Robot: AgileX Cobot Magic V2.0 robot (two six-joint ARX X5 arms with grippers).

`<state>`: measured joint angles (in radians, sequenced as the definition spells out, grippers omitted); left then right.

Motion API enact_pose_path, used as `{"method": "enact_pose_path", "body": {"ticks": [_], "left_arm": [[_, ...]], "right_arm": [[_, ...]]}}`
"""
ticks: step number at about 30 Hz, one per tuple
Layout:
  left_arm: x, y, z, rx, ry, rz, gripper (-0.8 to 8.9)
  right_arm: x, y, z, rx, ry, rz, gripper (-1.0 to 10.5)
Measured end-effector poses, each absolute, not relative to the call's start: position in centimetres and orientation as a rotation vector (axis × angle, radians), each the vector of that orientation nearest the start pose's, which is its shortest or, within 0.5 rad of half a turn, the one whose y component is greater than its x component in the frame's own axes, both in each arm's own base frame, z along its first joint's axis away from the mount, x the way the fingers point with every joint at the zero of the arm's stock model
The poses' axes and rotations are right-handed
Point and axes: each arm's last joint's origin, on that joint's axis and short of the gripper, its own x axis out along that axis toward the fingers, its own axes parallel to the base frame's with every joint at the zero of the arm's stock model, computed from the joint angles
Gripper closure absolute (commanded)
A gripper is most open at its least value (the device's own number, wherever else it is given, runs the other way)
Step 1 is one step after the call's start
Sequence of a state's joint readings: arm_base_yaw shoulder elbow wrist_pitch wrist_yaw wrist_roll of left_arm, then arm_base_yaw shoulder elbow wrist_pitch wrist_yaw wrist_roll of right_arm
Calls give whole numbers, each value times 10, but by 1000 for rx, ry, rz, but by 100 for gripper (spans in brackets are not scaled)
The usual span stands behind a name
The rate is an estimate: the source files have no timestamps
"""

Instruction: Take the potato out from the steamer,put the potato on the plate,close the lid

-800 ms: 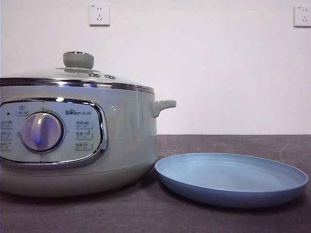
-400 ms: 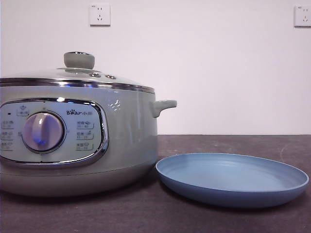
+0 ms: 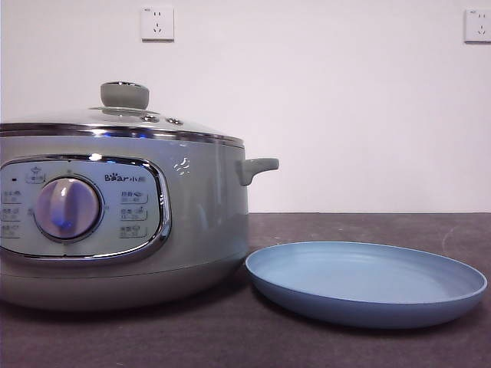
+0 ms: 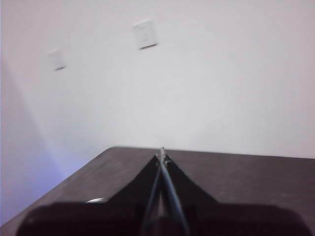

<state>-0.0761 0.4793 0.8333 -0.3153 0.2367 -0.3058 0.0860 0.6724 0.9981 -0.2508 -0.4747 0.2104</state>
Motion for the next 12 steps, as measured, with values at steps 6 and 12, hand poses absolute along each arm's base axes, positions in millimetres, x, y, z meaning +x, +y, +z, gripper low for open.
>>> {"method": "enact_pose_path", "body": {"ticks": [6, 12], "left_arm": [[109, -20, 399, -244, 111, -360, 820], [136, -30, 411, -190, 317, -445, 820]], "right_arm": [[138, 30, 424, 191, 103, 709, 947], [159, 39, 421, 196, 248, 834, 945]]}}
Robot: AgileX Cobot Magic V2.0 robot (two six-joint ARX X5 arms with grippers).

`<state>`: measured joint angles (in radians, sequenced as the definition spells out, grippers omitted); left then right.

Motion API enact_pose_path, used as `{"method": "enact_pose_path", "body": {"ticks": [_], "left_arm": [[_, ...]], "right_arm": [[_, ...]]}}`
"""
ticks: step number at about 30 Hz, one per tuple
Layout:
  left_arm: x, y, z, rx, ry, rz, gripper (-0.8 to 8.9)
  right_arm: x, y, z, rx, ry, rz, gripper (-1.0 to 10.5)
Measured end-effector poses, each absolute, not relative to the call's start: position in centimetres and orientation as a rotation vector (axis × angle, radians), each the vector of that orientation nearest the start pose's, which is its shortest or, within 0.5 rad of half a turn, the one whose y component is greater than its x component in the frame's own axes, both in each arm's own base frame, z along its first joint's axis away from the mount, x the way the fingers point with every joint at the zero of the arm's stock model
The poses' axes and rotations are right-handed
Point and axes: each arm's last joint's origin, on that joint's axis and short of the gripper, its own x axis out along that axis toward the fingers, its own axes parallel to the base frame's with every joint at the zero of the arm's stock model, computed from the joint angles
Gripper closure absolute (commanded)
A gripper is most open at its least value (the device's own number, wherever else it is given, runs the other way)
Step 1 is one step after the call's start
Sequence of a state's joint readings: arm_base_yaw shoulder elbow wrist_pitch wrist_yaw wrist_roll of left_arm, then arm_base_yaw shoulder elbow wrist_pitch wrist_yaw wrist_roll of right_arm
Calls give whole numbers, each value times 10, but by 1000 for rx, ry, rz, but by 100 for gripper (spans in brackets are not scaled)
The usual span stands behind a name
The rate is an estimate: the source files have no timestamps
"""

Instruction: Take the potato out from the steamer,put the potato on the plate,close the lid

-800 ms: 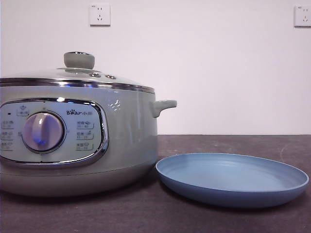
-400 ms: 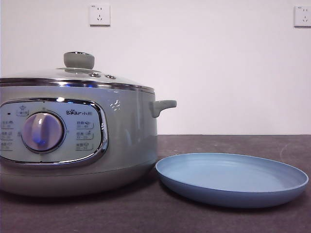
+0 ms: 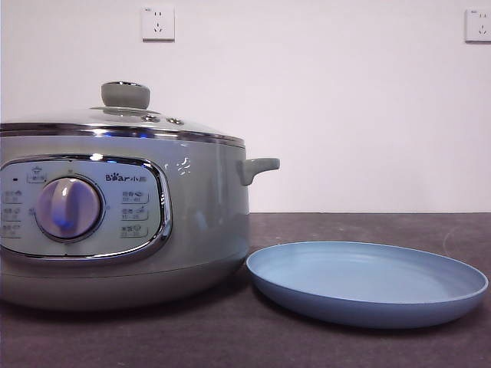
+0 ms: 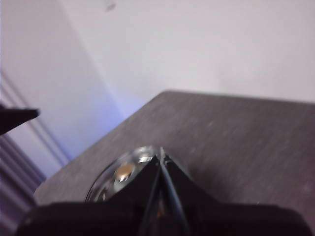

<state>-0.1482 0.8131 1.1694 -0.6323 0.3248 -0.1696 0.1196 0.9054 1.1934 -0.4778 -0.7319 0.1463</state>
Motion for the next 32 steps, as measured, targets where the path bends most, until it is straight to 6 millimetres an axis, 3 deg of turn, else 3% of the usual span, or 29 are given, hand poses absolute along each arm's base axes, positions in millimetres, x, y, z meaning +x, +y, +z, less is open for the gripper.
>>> {"method": "enact_pose_path", "body": {"ticks": [4, 9, 11, 13, 15, 16, 18, 26, 32], "left_arm": [[155, -37, 406, -175, 435, -478, 820], [161, -42, 402, -157, 464, -507, 816], [161, -44, 403, -148, 462, -515, 812], [161, -44, 403, -144, 459, -519, 740], [161, -44, 404, -142, 450, -521, 522], [161, -44, 405, -142, 442, -522, 424], [162, -45, 406, -140, 422, -524, 334], [166, -46, 405, -137, 432, -524, 345], [181, -55, 396, -132, 487, -548, 345]], "right_arm": [[165, 47, 415, 167, 309, 879, 944], [169, 55, 409, 128, 340, 917, 922], [170, 56, 409, 120, 338, 920, 813], [170, 56, 409, 110, 337, 893, 590], [171, 55, 409, 98, 335, 836, 380], [172, 55, 408, 93, 335, 812, 334], [172, 55, 408, 87, 335, 775, 327], [172, 55, 409, 85, 331, 770, 357], [172, 55, 409, 84, 331, 769, 357]]}}
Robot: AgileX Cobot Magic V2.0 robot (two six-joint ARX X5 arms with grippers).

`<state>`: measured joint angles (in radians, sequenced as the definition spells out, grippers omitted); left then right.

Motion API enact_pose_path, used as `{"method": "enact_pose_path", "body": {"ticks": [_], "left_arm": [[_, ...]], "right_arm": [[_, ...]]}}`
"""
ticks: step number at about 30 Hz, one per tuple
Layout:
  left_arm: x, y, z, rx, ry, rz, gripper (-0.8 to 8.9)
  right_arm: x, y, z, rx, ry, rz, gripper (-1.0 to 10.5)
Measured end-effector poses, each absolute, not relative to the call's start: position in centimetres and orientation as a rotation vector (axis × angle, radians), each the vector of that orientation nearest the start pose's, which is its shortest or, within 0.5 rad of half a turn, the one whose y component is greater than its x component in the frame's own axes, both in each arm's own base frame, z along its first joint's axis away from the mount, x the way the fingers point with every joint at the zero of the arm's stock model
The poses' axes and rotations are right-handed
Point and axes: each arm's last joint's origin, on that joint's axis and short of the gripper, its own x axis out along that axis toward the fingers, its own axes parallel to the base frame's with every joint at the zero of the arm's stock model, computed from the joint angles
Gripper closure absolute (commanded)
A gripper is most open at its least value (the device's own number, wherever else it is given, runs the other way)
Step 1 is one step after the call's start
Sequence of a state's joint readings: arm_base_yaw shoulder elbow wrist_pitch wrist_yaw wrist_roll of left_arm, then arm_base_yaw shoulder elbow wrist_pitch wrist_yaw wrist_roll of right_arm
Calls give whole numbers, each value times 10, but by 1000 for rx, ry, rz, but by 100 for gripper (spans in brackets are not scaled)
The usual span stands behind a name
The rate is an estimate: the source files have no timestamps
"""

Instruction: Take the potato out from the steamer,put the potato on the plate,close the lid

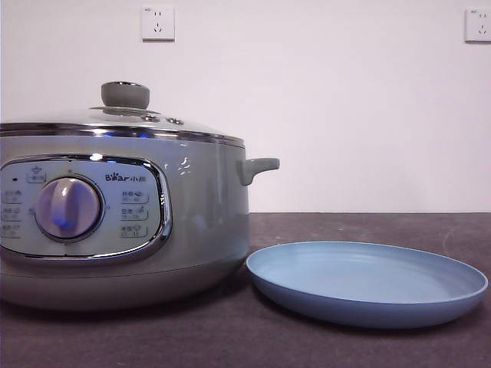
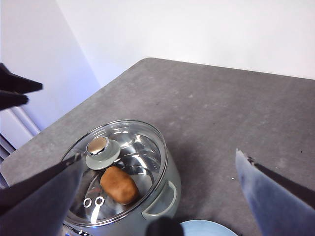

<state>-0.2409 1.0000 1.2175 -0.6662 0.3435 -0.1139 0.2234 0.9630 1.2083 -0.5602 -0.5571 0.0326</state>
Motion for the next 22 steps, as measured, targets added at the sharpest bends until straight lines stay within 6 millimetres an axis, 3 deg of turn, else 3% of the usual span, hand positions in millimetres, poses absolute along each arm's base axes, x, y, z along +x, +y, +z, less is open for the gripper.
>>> {"method": "enact_pose_path", "body": {"ticks": [10, 22], "left_arm": [[221, -87, 363, -59, 645, -536, 346], [246, -118, 328, 73, 774, -477, 346]], "right_arm": [[172, 55, 409, 84, 332, 769, 357], [172, 55, 409, 84, 332, 769, 357]]}}
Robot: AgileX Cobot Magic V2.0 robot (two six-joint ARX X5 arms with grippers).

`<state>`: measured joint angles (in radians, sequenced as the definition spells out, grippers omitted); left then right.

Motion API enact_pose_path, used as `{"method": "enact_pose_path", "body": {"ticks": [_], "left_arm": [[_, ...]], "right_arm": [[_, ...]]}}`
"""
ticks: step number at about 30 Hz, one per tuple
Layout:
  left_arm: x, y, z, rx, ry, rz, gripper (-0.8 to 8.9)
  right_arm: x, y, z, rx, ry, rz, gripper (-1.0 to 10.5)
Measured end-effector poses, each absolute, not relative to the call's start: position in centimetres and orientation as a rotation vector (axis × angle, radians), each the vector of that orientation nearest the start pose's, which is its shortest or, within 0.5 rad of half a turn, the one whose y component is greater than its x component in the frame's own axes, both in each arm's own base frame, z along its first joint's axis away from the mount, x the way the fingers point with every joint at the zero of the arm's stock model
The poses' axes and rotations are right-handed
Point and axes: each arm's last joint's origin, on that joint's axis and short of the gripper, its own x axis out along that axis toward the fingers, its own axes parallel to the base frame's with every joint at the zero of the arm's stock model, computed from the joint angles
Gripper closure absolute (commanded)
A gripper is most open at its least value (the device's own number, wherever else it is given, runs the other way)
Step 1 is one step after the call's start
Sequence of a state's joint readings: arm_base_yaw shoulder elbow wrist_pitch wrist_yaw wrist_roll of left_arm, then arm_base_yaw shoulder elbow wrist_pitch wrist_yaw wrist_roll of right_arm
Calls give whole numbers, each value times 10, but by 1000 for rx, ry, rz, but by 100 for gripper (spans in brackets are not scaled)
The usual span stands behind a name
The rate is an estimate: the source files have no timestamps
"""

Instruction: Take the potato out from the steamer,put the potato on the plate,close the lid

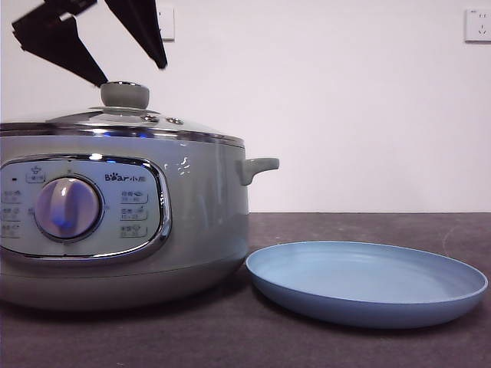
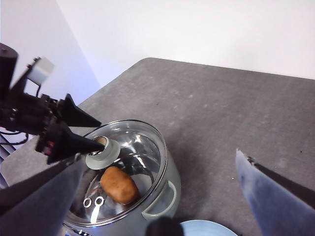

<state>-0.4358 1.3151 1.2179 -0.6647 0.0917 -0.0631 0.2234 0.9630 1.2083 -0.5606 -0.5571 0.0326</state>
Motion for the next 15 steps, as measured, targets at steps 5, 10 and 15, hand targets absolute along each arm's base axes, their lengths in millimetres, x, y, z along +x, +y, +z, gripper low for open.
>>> {"method": "enact_pose_path", "body": {"ticks": [5, 10, 15], "left_arm": [[250, -122, 316, 109, 842, -450, 348], [252, -123, 311, 125, 874, -448, 546], [252, -125, 313, 163, 859, -460, 775]], "right_arm": [[172, 55, 409, 84, 332, 769, 357], [172, 55, 409, 84, 332, 769, 357], [172, 55, 409, 84, 332, 769, 357]]}}
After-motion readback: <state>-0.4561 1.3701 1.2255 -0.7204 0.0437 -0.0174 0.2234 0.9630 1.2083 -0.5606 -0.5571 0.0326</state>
